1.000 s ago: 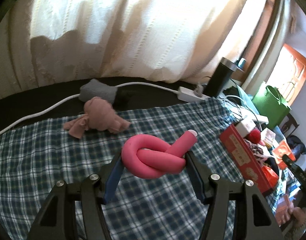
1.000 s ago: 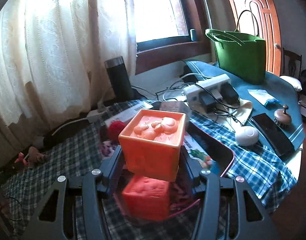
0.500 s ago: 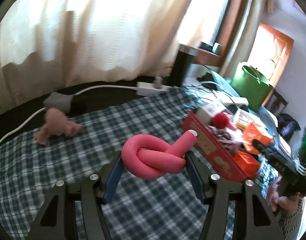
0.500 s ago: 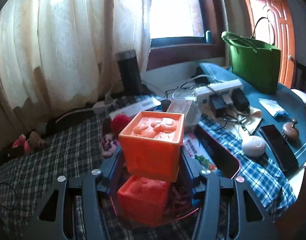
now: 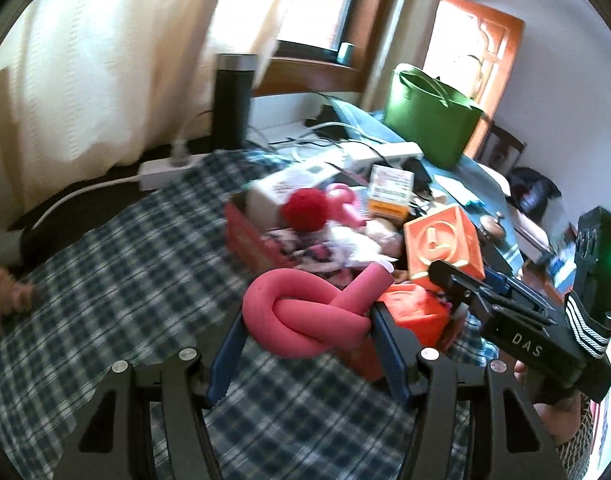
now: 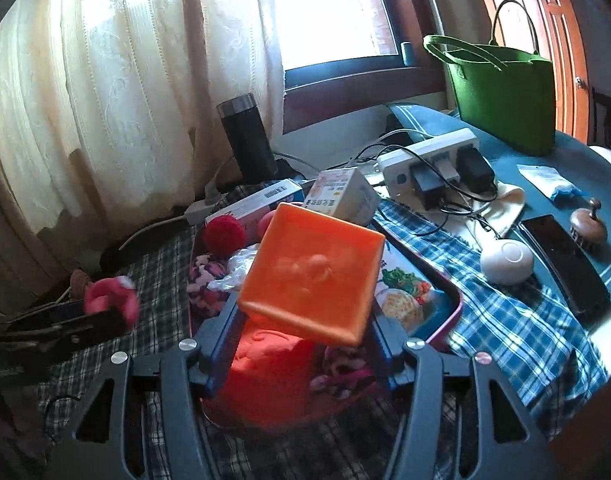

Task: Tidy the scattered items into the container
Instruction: 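Lower the orange cube into the tin with the right tool while the left tool carries the knot over it, then release the pink foam knot into the tin and move the left tool to the pink cloth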

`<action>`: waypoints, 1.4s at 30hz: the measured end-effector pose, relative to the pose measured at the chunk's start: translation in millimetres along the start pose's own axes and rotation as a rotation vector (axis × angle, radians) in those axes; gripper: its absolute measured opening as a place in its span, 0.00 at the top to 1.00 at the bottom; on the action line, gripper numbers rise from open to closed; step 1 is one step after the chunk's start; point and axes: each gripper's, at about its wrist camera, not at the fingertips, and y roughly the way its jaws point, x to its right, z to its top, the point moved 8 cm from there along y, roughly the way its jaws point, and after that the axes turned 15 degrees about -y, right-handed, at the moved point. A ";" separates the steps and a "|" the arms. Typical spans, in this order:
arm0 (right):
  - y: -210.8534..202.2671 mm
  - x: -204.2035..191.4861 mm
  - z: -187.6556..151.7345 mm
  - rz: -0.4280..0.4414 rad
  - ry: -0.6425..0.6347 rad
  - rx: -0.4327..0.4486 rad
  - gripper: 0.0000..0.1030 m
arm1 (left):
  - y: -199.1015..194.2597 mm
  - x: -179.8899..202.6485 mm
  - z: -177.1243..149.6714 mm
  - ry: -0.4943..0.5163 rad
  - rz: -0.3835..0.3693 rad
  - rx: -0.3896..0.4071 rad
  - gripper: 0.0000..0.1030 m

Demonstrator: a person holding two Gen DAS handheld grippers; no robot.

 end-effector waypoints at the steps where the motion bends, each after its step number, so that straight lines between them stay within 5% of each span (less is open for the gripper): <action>1: -2.4 2.2 1.7 0.001 0.011 0.010 0.43 | 3.5 5.7 0.0 0.016 -0.005 -0.003 0.39; 8: -24.3 23.6 29.8 -0.009 0.071 0.100 0.45 | 36.6 37.3 1.6 0.106 -0.030 -0.040 0.39; 15: -16.0 21.6 38.8 0.005 0.061 0.096 0.46 | 55.8 43.3 -7.5 0.166 -0.049 -0.082 0.36; 19: -10.3 19.5 42.2 0.027 0.072 0.097 0.46 | 38.0 36.6 -5.4 0.130 -0.069 -0.052 0.19; 31: 23.8 -9.6 82.5 0.057 0.006 0.105 0.46 | 2.6 -16.4 11.6 -0.014 -0.062 0.018 0.19; 36: 56.1 -8.6 65.1 0.038 0.010 0.011 0.46 | -1.0 -55.3 15.7 -0.086 -0.017 0.027 0.19; 42: 50.9 -8.5 58.2 -0.007 0.002 0.009 0.44 | -1.4 -101.2 19.0 -0.195 0.038 0.030 0.19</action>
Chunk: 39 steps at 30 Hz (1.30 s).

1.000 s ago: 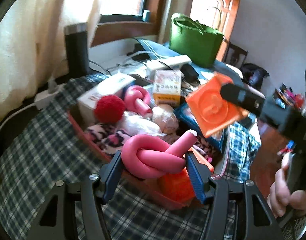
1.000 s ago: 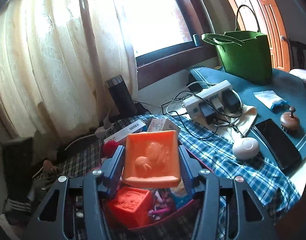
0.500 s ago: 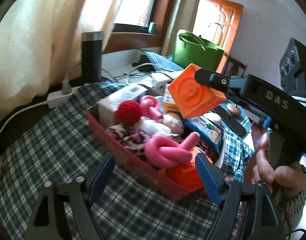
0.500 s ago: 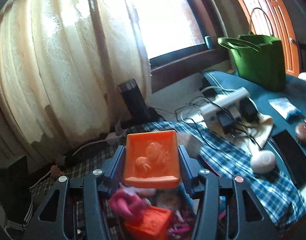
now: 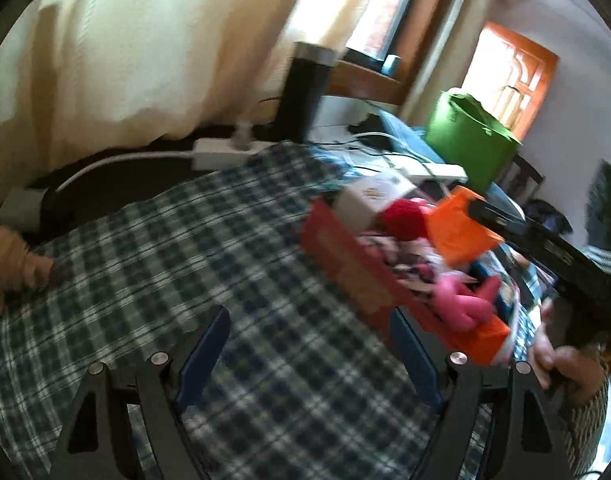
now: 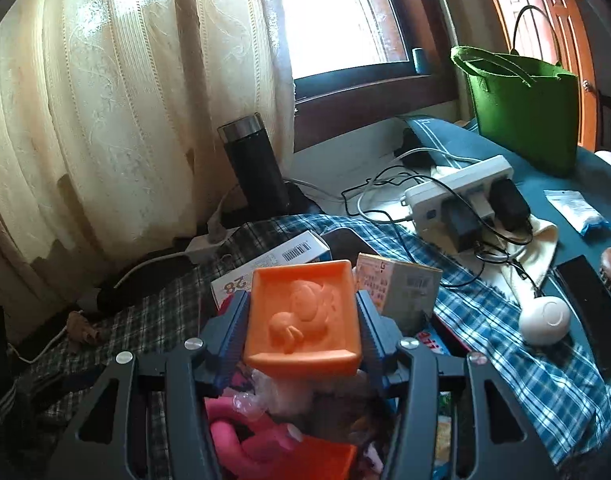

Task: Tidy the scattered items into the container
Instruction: 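Release the pink foam knot into the tin and move the left tool to the pink cloth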

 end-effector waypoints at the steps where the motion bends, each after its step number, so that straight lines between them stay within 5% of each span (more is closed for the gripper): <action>1: -1.3 0.0 -0.4 -0.005 0.002 -0.001 0.44 | -0.9 -7.2 2.1 -0.019 0.007 0.006 0.19; 5: -15.1 2.3 1.4 -0.026 0.037 0.033 0.20 | -9.2 -40.0 13.1 -0.090 0.048 0.035 0.19; 13: -48.9 -16.3 16.1 -0.045 0.039 0.138 0.20 | -45.4 -121.4 40.7 -0.220 0.182 0.131 0.19; 20: -52.6 -63.2 20.2 0.036 -0.015 0.156 0.20 | -72.7 -210.2 71.8 -0.357 0.388 0.286 0.19; 33: -18.0 -134.0 7.3 0.114 -0.148 0.075 0.20 | -14.8 -249.9 93.3 -0.285 0.517 0.221 0.19; 35: -11.2 -143.4 4.4 0.120 -0.168 0.057 0.20 | -14.6 -256.0 93.0 -0.308 0.501 0.214 0.35; 39: 0.4 -167.0 2.1 0.145 -0.216 0.028 0.20 | -21.4 -259.7 93.0 -0.326 0.475 0.217 0.42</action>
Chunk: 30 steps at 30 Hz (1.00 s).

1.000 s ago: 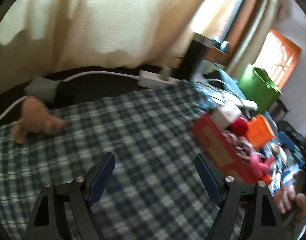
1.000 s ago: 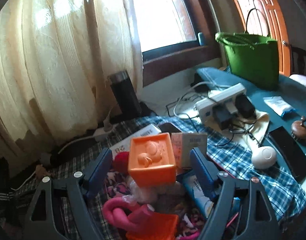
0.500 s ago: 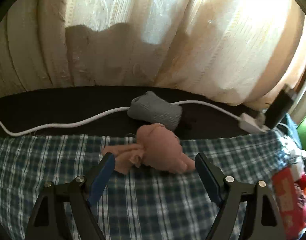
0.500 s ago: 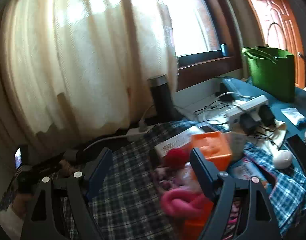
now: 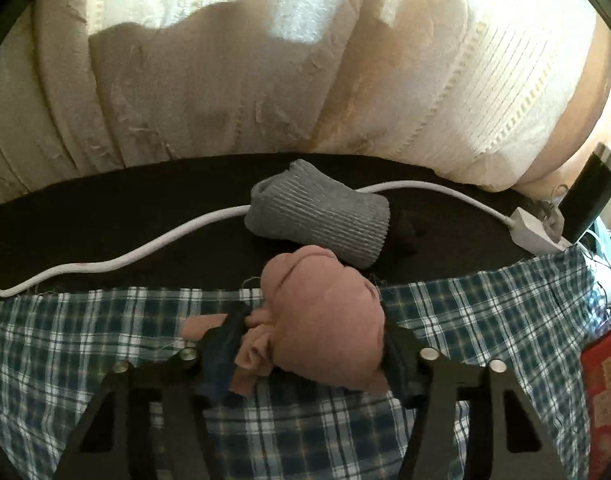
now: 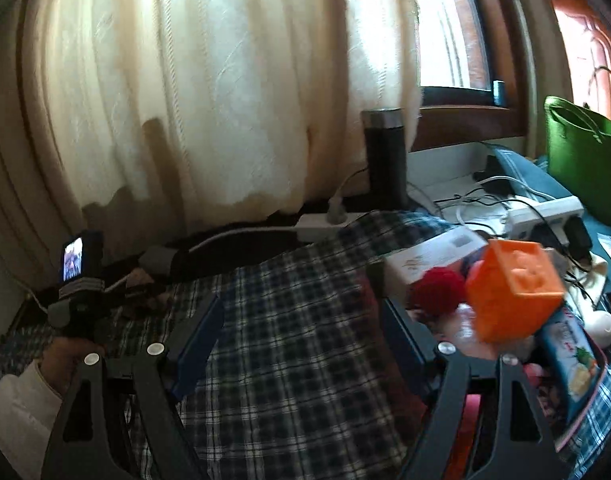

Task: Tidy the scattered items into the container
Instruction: 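Release the pink foam knot into the tin and move the left tool to the pink cloth, then grasp the pink knotted cloth with the left tool, then grasp the grey sock with the right tool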

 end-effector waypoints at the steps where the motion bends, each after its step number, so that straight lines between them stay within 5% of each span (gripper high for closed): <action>1: 4.1 -6.8 1.9 0.012 -0.014 -0.006 0.20 | -2.6 -0.7 0.6 0.005 0.001 0.003 0.42; 13: 96.1 -102.6 30.6 0.253 -0.111 -0.126 0.20 | -65.3 -34.4 8.0 0.043 -0.016 0.073 0.42; 20: 165.5 -165.8 42.7 0.329 -0.259 -0.183 0.20 | -76.4 -62.2 7.7 -0.021 -0.052 0.079 0.42; 30: 239.9 -218.5 55.8 0.301 -0.468 -0.226 0.20 | -58.1 -77.1 8.8 -0.064 -0.046 0.039 0.42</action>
